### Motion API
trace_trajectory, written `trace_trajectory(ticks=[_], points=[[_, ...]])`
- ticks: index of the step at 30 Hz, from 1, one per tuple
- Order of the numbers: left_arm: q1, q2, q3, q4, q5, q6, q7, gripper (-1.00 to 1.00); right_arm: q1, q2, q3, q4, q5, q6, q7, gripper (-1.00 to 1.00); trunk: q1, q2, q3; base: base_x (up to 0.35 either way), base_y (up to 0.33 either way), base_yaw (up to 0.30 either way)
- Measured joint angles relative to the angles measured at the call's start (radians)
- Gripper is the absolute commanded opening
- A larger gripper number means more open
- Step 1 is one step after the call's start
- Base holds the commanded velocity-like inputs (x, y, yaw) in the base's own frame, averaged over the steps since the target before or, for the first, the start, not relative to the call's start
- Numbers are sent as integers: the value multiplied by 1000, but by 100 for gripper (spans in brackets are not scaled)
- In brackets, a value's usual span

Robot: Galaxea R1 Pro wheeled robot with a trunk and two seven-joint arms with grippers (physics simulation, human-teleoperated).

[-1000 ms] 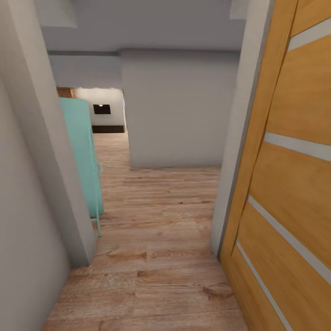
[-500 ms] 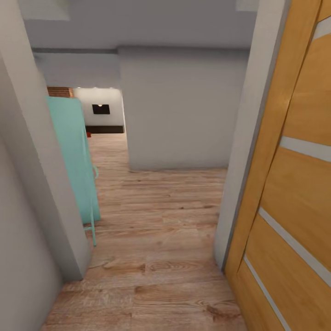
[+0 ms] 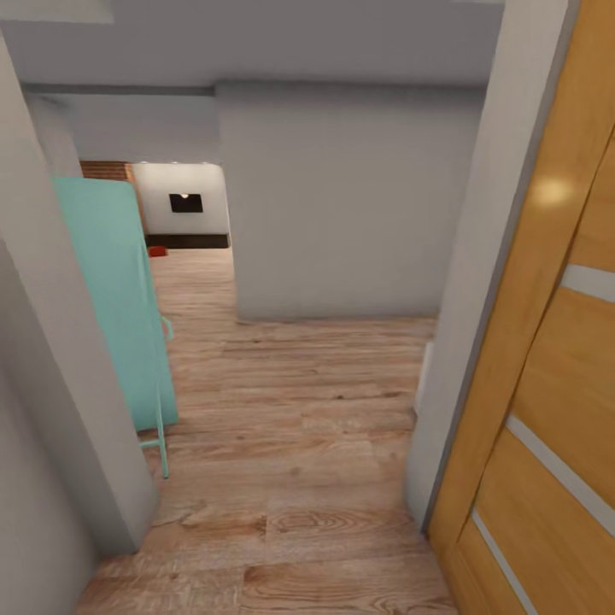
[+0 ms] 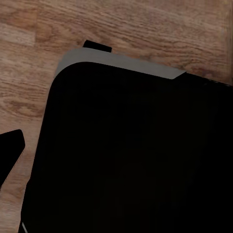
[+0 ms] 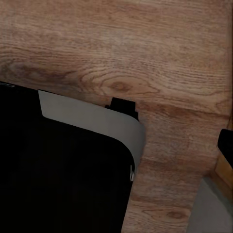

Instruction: Move the two storage containers from the living room to the garage. In the garage, place one container on the floor and stack the other container on top of it (either order is fine).

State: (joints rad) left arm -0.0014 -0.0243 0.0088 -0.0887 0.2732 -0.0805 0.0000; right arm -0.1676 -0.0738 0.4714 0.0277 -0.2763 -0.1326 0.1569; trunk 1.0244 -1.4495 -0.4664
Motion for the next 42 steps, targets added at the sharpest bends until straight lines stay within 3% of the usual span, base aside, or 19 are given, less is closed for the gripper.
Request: trace_trajectory(ticks=[26, 42], points=[[0, 0, 1, 0, 1, 0, 0, 100, 0, 0, 0, 0, 0, 0, 1, 100, 0, 0, 0, 324, 151, 0], [0, 2, 0, 0, 2, 2, 0, 100, 0, 1, 1, 0, 1, 0, -1, 100, 0, 0, 0, 327, 19, 0]])
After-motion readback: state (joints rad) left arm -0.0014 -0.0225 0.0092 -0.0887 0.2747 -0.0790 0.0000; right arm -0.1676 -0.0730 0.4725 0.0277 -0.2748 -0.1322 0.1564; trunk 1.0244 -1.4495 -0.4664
